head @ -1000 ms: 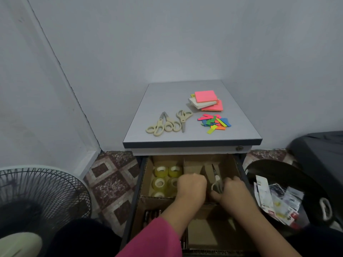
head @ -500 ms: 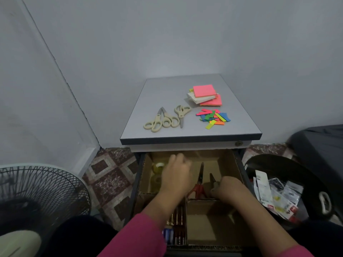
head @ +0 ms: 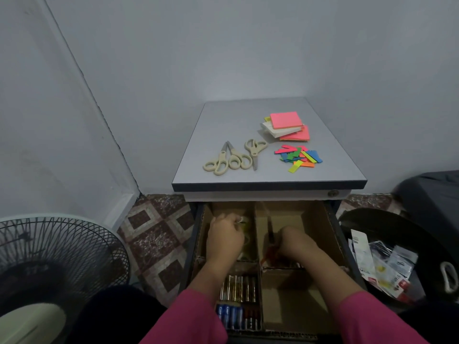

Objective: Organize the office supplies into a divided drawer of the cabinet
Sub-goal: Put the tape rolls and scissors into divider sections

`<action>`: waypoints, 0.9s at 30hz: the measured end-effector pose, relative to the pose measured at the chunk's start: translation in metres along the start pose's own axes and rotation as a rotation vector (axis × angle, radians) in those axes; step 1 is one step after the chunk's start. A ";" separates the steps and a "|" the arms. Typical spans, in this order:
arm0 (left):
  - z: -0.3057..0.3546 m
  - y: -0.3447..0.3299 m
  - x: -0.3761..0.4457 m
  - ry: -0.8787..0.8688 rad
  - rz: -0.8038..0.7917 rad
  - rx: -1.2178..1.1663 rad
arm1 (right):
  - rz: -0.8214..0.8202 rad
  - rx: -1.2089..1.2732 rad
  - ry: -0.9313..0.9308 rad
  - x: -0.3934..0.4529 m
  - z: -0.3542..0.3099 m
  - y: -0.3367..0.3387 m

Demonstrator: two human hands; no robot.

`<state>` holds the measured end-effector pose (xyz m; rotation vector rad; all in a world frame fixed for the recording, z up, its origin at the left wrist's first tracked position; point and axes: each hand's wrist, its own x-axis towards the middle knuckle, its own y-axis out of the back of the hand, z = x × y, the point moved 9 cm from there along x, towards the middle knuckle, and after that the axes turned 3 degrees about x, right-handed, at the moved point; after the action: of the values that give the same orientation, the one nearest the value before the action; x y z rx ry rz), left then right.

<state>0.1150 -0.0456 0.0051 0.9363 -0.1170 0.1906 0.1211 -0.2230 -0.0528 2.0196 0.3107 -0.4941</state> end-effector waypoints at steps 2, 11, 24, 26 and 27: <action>0.001 -0.001 0.000 -0.007 -0.004 -0.005 | -0.019 0.066 0.028 0.002 -0.004 -0.006; 0.002 -0.003 -0.001 -0.011 -0.033 -0.027 | 0.056 0.172 0.050 0.001 0.001 -0.001; 0.003 -0.004 -0.002 -0.023 -0.039 -0.021 | 0.356 0.122 -0.119 -0.007 0.027 0.030; 0.002 -0.004 -0.002 -0.026 -0.036 -0.023 | 0.463 0.354 -0.054 -0.012 0.026 0.039; 0.002 -0.005 -0.002 -0.025 -0.035 -0.024 | 0.510 0.477 -0.019 -0.015 0.026 0.043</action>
<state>0.1145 -0.0499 0.0024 0.9162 -0.1253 0.1449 0.1206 -0.2666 -0.0237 2.4385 -0.3680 -0.2761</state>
